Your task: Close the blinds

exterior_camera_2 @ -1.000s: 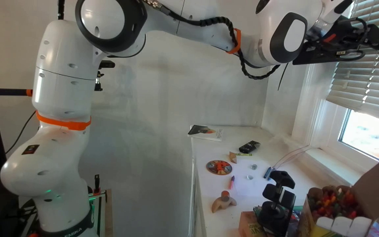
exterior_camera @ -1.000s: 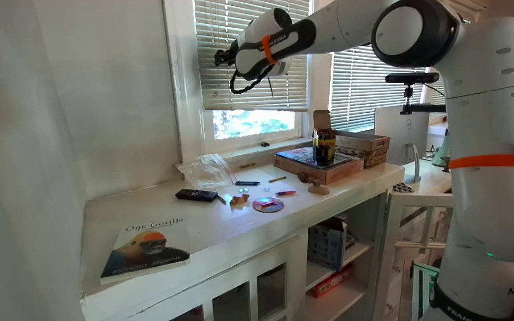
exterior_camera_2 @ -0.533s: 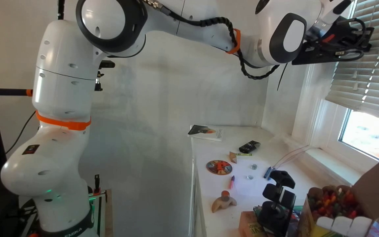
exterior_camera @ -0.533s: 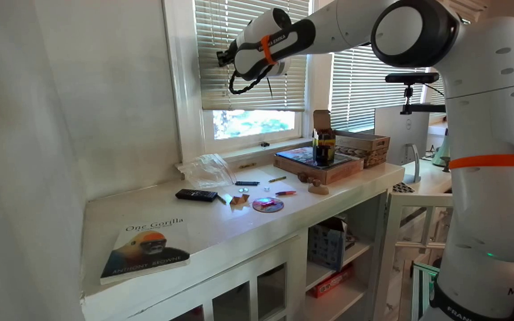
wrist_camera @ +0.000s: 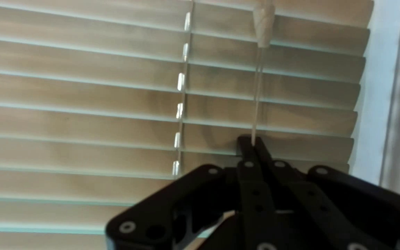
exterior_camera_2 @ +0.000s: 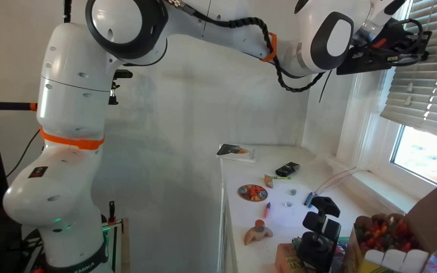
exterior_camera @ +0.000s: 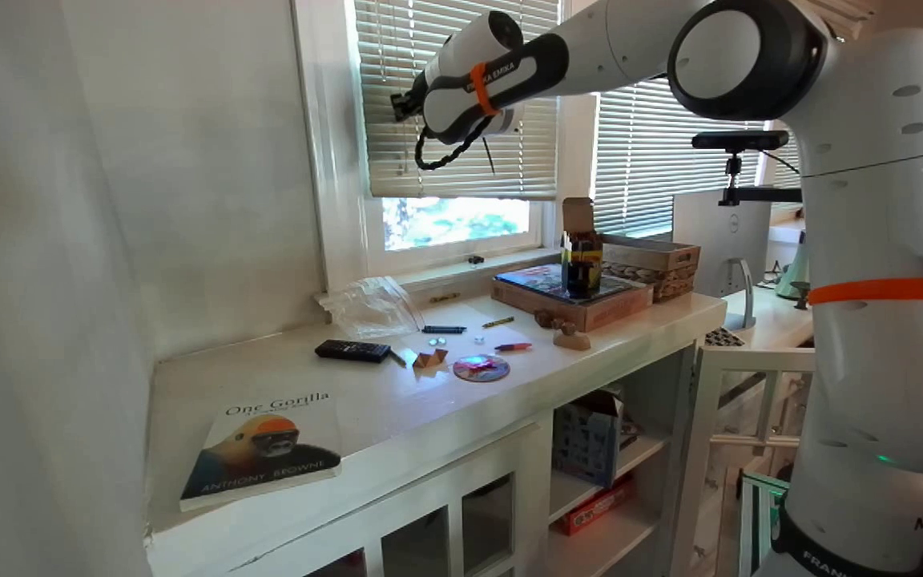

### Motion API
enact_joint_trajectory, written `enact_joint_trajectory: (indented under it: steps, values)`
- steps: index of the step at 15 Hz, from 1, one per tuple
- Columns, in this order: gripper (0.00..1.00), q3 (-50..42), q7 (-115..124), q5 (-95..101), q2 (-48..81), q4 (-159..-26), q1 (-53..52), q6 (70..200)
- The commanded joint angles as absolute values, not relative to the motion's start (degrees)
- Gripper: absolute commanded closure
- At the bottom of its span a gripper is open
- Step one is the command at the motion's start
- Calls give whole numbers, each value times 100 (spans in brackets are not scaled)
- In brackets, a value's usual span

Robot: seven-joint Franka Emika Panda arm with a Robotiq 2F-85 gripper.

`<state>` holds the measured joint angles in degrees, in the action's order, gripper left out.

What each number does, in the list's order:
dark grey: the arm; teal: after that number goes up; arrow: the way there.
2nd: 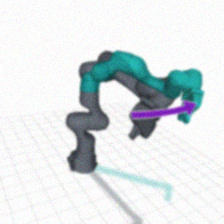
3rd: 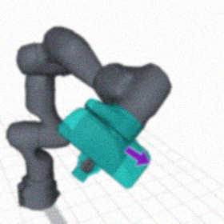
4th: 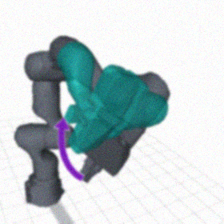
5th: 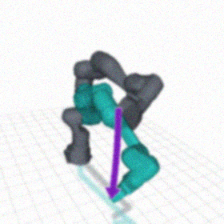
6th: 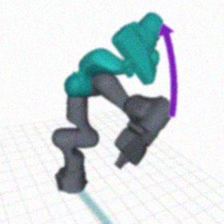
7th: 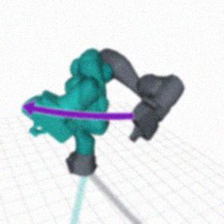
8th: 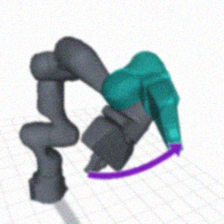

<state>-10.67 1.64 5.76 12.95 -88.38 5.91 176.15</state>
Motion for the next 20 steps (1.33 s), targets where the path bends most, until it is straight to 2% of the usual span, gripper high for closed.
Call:
enact_joint_trajectory:
  steps: [1, 8, 20]
  values:
    - [100, -1275, 279, 947, 807, -9253, 365, 16985]
    - [100, -1268, 403, 1399, 503, -9602, 381, 16967]
    - [100, -2723, 2217, 4374, 582, -9151, 439, 17150]
